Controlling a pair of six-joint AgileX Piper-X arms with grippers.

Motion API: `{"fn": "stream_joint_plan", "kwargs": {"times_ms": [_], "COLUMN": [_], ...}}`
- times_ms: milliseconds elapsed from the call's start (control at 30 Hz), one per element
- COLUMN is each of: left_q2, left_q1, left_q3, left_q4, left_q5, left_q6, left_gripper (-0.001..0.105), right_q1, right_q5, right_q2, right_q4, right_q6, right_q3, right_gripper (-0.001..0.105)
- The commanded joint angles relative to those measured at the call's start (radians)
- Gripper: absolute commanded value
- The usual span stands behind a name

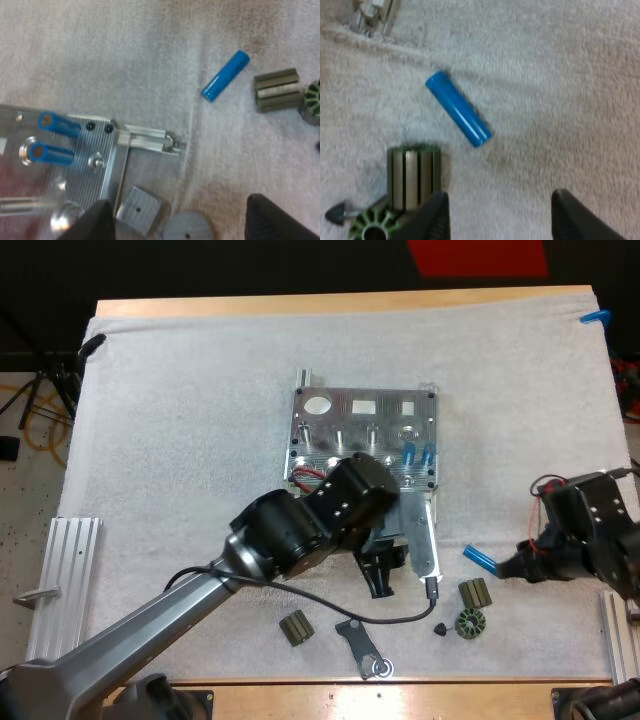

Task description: Load cells from right to left

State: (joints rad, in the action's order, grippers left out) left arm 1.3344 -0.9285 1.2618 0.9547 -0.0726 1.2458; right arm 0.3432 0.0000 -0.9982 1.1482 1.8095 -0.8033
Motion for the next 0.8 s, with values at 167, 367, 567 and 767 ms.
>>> {"fn": "stream_joint_plan", "kwargs": {"times_ms": [167, 367, 567, 767], "left_q2": [-0.031, -0.031, -0.031, -0.031], "left_q1": [0.002, 0.002, 0.002, 0.002], "left_q3": [0.002, 0.002, 0.002, 0.002], "left_q4": [0.104, 0.141, 0.141, 0.141], "left_q5": [0.012, 0.014, 0.014, 0.014], "left_q6": [0.011, 0.011, 0.011, 0.011], "left_gripper": [0.056, 0.056, 0.056, 0.056], "right_q1": [-0.004, -0.004, -0.004, -0.002], "right_q5": [0.0, 0.0, 0.092, 0.138], "right_q2": [-0.132, -0.262, -0.361, -0.444], "right_q4": [-0.055, -0.099, -0.174, -0.191], "right_q6": [0.007, 0.004, -0.018, -0.018], "right_q3": [0.01, 0.01, 0.01, 0.01], "right_gripper": [0.046, 0.046, 0.046, 0.045]}}
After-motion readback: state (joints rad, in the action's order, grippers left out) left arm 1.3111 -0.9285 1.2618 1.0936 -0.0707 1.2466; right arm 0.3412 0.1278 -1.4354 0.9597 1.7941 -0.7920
